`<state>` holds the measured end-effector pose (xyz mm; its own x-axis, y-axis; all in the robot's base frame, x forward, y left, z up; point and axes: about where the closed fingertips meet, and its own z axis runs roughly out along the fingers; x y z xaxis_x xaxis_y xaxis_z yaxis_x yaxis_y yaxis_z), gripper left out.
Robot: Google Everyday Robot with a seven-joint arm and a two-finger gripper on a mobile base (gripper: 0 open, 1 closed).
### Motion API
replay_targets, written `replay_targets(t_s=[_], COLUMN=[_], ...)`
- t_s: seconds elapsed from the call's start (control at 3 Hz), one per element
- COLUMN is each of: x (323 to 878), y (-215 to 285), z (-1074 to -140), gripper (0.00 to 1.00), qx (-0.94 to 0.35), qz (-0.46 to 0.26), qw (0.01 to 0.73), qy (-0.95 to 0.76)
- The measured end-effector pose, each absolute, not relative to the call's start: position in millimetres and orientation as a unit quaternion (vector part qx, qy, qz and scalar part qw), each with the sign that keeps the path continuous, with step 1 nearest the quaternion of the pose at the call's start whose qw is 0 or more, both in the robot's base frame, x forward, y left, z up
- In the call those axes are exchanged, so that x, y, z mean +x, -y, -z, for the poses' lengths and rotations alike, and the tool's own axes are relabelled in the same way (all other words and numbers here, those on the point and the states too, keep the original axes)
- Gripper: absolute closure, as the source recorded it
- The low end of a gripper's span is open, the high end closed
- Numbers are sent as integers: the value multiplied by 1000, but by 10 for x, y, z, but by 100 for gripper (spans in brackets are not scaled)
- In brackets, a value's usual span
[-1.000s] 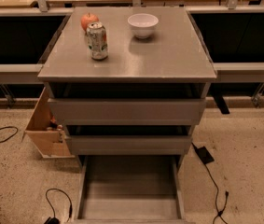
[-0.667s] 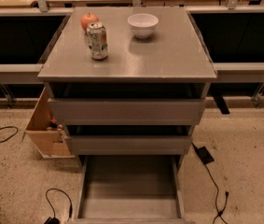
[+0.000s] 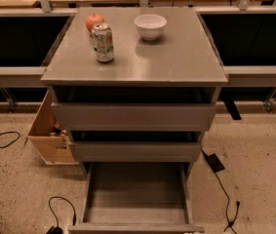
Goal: Close bottom drawer
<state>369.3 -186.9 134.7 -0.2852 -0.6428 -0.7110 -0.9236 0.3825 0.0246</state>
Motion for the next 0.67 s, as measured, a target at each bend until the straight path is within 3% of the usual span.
replay_targets(t_s=[0.67], x=[4012], y=[1787], z=[-1331], gripper=[100], qx=[-523], qz=[-230], qw=[330], qy=[-752])
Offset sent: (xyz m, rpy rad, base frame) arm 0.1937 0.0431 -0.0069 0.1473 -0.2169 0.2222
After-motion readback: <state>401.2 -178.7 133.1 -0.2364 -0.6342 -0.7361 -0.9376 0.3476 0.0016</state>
